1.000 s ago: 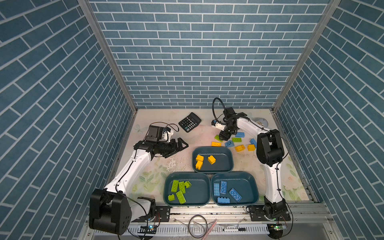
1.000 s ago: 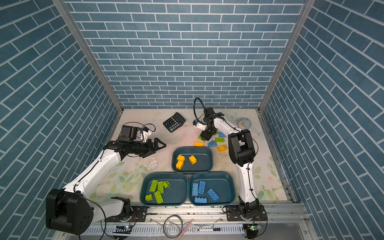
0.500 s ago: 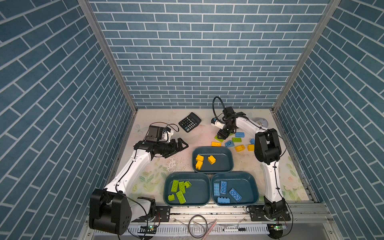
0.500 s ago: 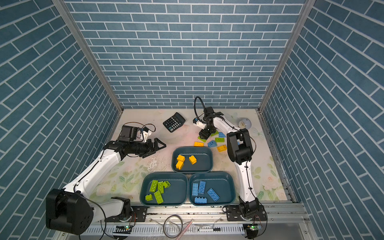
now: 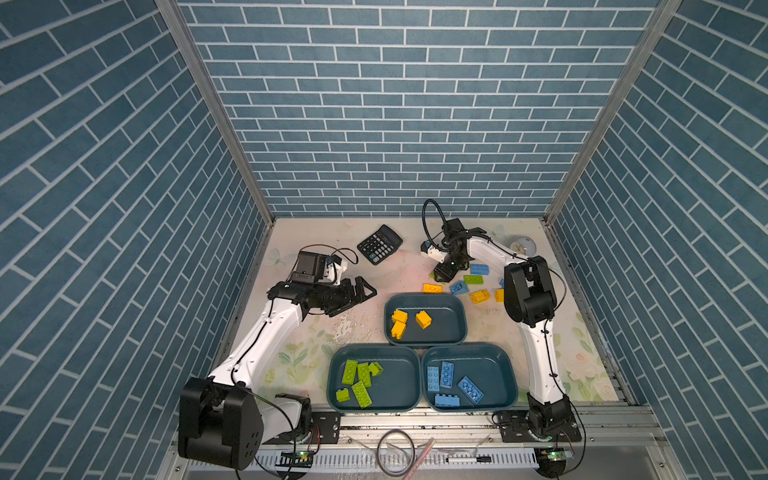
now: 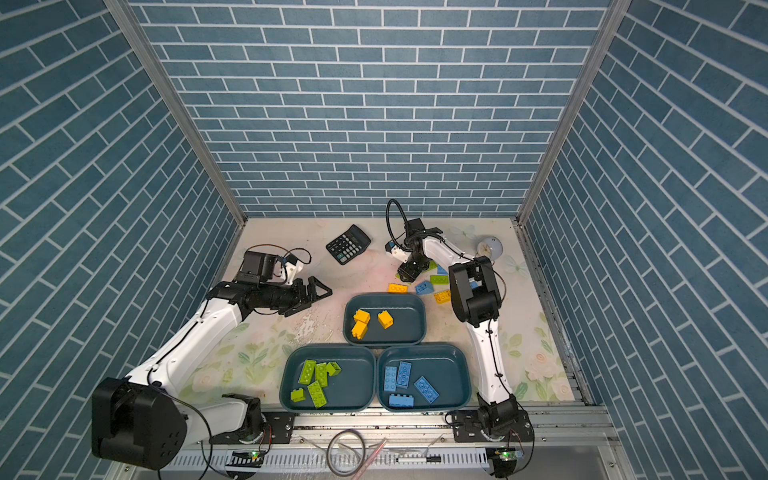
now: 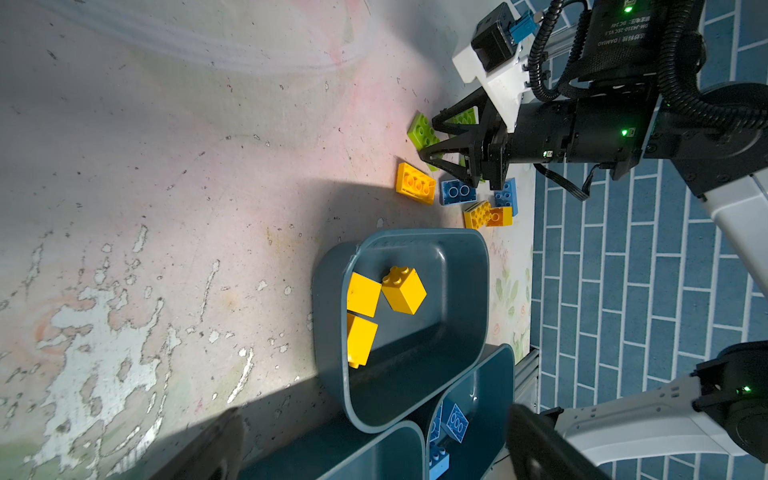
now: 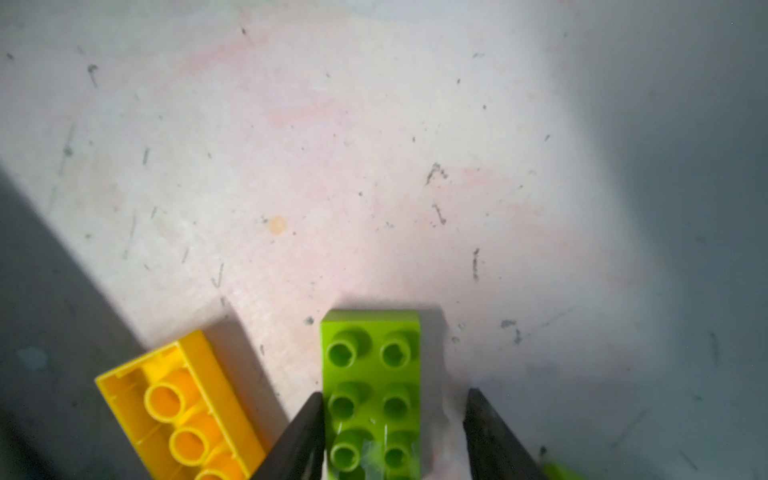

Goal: Sort the legos into containers by color

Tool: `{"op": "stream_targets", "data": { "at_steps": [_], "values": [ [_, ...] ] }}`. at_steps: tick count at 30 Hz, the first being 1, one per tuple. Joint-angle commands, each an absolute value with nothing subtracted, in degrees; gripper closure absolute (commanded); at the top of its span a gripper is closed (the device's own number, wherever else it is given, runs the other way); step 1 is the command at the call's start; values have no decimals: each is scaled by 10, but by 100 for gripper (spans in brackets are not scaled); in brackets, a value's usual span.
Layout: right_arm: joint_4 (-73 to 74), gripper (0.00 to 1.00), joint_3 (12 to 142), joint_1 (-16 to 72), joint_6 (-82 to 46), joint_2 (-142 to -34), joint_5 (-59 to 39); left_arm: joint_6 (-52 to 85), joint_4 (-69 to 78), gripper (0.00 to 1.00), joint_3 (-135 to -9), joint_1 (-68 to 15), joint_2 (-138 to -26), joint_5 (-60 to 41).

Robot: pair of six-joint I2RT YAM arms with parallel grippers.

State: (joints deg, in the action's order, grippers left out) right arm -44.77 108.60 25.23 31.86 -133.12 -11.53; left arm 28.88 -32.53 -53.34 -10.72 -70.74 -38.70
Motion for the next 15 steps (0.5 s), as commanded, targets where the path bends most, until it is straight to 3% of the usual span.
{"op": "stream_targets", "data": {
  "at_steps": [1,5,15],
  "values": [
    [-472,57,1093,255,321,-1343,-101,278,-337,1,-546,-103,-711,-395],
    [-478,71,1096,253,319,-1326,-109,277,-337,0,-554,-103,-715,-399],
    [-445,77,1001,256,312,-1161,-197,272,-333,1,-570,-102,-724,-408]
  ]
}}
